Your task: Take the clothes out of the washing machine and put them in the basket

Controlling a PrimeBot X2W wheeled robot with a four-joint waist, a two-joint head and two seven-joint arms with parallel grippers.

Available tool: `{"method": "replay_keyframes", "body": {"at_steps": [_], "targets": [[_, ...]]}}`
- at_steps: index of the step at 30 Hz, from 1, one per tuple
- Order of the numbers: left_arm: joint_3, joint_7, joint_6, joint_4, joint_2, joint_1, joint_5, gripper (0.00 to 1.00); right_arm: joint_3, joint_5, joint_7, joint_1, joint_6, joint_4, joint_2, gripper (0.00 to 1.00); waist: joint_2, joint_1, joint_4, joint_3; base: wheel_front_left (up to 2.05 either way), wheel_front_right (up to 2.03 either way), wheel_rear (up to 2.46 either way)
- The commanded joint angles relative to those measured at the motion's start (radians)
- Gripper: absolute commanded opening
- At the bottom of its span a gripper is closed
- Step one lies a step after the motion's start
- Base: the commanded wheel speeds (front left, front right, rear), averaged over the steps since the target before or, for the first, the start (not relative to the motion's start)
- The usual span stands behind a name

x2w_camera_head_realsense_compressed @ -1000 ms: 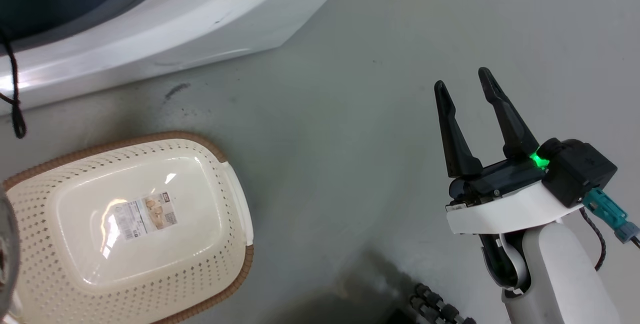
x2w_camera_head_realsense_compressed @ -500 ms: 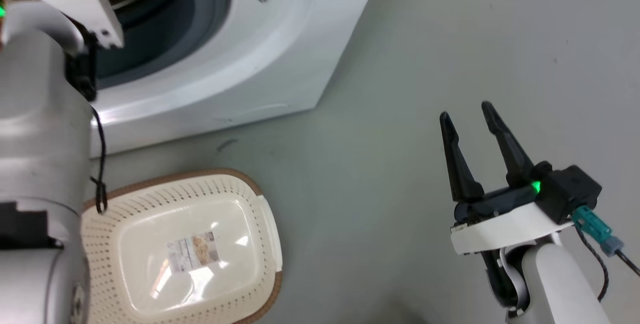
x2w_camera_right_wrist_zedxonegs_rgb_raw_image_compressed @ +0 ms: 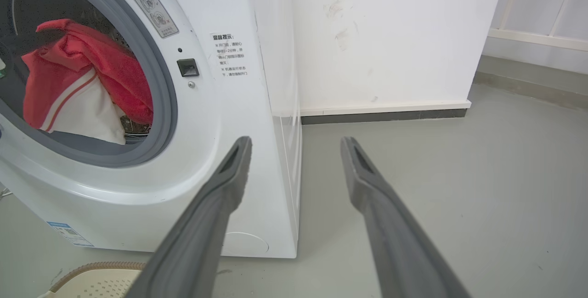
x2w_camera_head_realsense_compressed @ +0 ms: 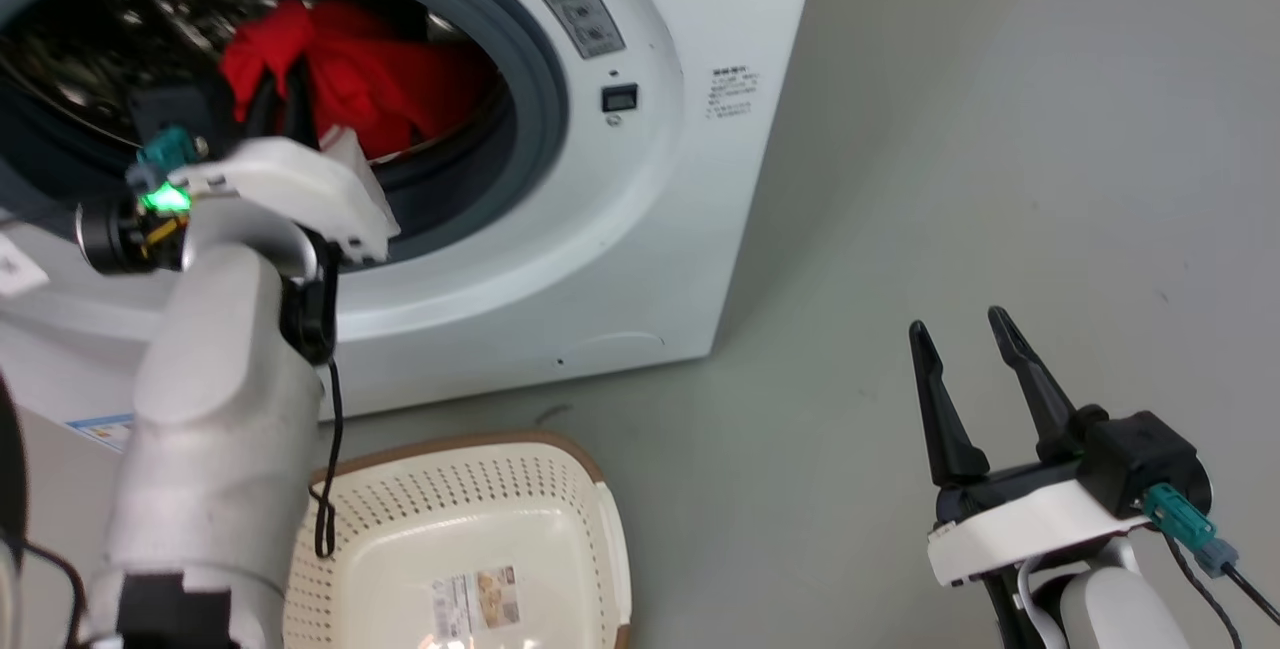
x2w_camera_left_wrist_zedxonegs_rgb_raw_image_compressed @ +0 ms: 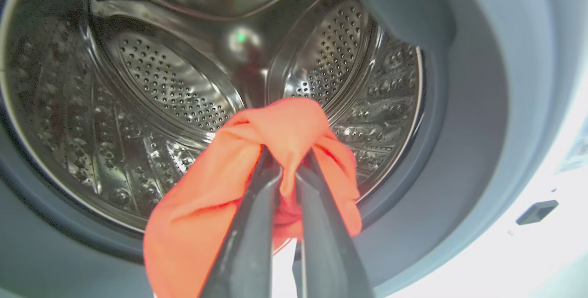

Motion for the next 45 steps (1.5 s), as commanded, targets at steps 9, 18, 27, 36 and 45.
{"method": "replay_keyframes", "body": {"at_steps": [9,18,27,36,45], "targets": [[0.007,-0.006,-0.01,-0.363,-0.053,0.333,0.009,0.0,-0.043,-0.014,0.042,0.098,0.0,-0.039,0.001,1.0,-0.0001,0.0002,0.094,-0.169,0.0,0.0,0.0],[-0.029,0.06,0.031,-0.731,-0.074,0.638,0.015,0.0,-0.054,-0.023,0.072,0.151,0.0,-0.071,0.001,1.0,-0.0001,0.0002,0.13,-0.224,0.0,0.0,0.0],[-0.052,0.174,0.095,-0.915,-0.099,0.925,-0.01,0.0,-0.056,-0.024,0.089,0.164,0.0,-0.1,0.001,1.0,-0.0001,0.0002,0.158,-0.203,0.0,0.0,0.0],[-0.068,0.151,0.109,-0.719,-0.123,0.969,-0.052,0.0,-0.043,-0.032,0.086,0.105,0.0,-0.122,0.001,1.0,-0.0001,0.0002,0.176,-0.068,0.0,0.0,0.0],[-0.059,0.069,0.072,-0.339,-0.13,0.743,-0.088,0.0,-0.013,-0.038,0.073,0.006,0.0,-0.131,0.001,1.0,-0.0001,0.0002,0.16,0.128,0.0,0.0,0.0]]}}
